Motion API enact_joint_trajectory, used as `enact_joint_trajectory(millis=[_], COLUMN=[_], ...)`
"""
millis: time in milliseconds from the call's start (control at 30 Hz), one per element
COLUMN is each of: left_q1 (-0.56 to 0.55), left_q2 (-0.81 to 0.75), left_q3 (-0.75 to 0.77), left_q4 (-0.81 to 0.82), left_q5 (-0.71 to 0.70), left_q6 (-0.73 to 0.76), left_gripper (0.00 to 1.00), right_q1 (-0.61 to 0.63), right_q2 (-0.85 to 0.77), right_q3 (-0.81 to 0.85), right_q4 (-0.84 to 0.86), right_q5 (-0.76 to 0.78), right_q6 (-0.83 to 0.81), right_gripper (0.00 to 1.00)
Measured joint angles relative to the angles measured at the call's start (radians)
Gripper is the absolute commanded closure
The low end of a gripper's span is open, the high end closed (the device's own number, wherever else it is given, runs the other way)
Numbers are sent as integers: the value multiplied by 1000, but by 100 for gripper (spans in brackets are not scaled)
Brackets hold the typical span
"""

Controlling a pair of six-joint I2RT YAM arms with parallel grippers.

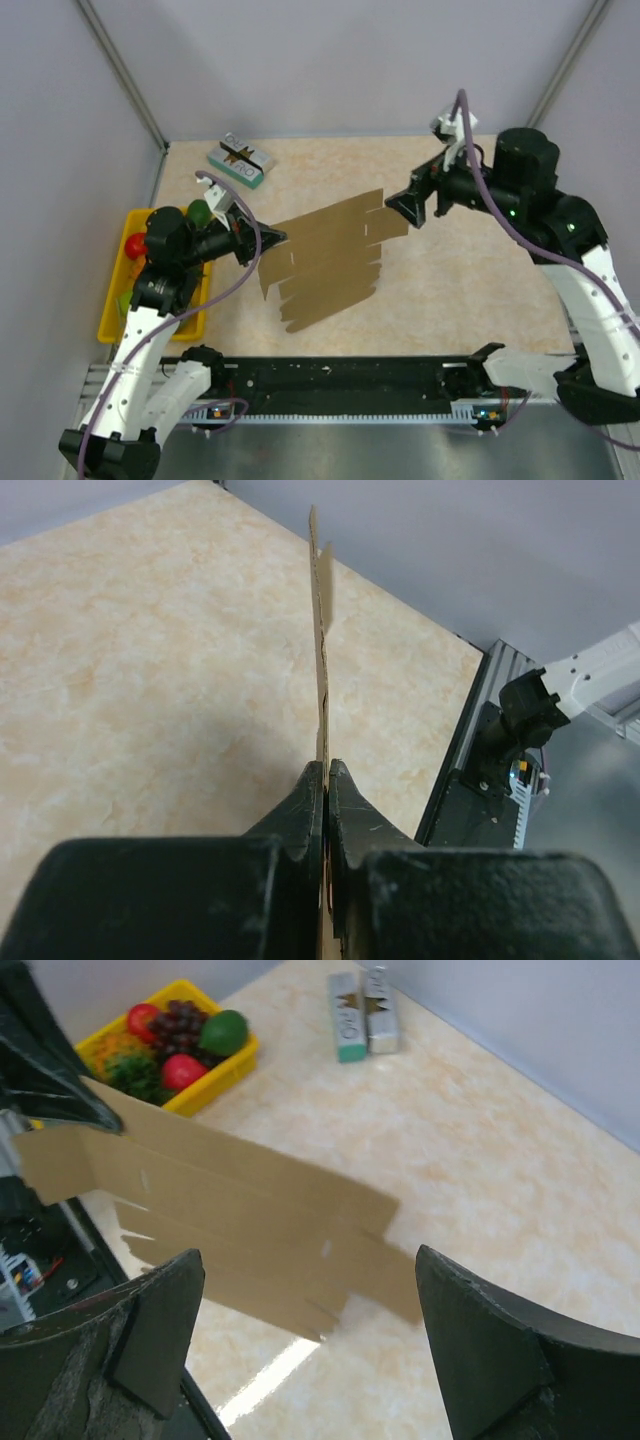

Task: Fold the paper box

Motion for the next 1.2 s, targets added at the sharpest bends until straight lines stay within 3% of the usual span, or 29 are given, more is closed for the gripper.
enact_joint_trajectory(millis=[167,400,800,833,1033,1067,1200], left_q1=[0,0,0,0,0,0,0], left_q2=[-13,-17,25,25,24,24,25], left_q3=[0,-1,1,2,14,18,58], left_q4=[-37,-43,-27,-27,-25,-28,-52], left_q5=[43,106,138,138,126,123,83], left_q6=[45,55,45,44,34,29,15], left_gripper=[100,100,100,100,100,96,59], right_q1=[128,228,235,235,235,235,235], right_q2=[214,433,465,465,465,465,441], right_q3=[158,170,159,155,113,113,100], right_q4=[-5,-37,-52,-50,-37,-34,-1], right_q5=[-189,-318,-458,-461,-493,-497,-491], right_q6=[-114,-237,-268,-268,-250,-245,-167], right_gripper=[19,31,81,92,100,100,100])
